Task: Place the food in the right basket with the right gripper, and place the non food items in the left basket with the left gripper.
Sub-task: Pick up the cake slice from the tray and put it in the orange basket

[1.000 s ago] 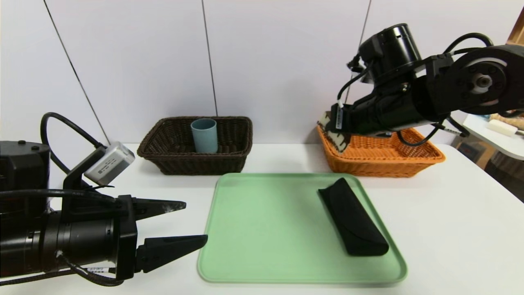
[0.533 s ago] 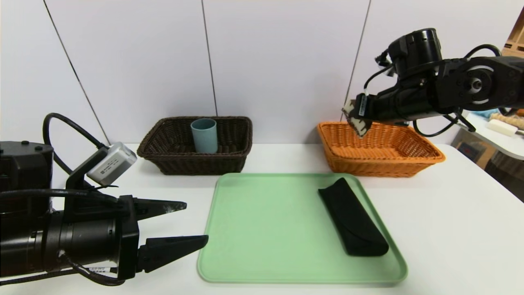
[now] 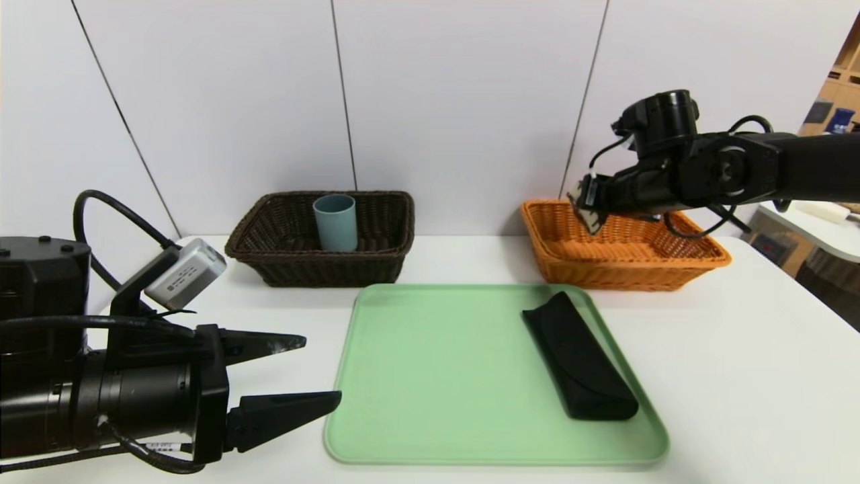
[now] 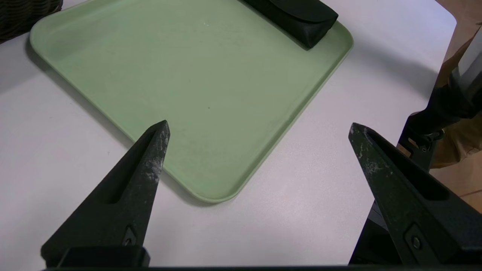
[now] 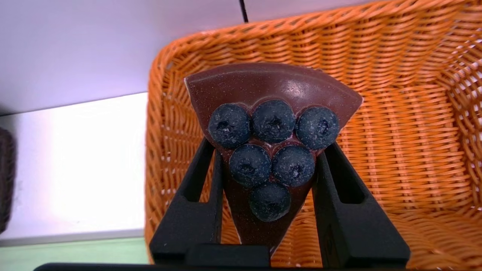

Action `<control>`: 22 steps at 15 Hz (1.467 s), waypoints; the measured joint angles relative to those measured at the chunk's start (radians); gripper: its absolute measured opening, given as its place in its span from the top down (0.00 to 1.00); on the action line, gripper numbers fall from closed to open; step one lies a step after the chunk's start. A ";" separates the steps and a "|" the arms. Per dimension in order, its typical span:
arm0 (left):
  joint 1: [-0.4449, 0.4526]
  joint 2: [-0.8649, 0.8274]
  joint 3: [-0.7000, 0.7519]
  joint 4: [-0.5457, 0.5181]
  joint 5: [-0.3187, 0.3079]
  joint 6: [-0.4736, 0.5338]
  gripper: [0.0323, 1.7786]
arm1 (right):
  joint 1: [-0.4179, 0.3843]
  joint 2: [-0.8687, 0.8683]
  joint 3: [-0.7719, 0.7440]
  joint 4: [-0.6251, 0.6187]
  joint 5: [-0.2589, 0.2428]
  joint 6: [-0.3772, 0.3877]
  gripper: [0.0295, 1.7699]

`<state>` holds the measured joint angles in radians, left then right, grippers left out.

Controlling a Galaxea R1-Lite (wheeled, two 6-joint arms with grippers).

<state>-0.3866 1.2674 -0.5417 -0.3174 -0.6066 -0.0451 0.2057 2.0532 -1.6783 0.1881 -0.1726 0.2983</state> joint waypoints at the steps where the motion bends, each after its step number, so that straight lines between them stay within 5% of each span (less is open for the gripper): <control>1: 0.000 0.000 0.001 0.000 0.000 -0.001 0.05 | -0.010 0.014 0.000 0.000 -0.001 0.001 0.63; 12: 0.000 -0.003 0.016 -0.001 0.000 -0.001 0.05 | -0.104 0.103 0.004 0.014 0.006 -0.004 0.63; 17: 0.000 -0.008 0.017 -0.001 0.000 0.000 0.05 | -0.108 0.113 0.001 0.014 0.006 -0.004 0.34; 22: 0.000 -0.012 0.020 -0.001 0.000 0.000 0.05 | -0.109 0.108 0.000 0.018 0.007 -0.003 0.20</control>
<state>-0.3866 1.2555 -0.5219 -0.3183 -0.6070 -0.0451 0.0966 2.1615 -1.6785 0.2062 -0.1660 0.2949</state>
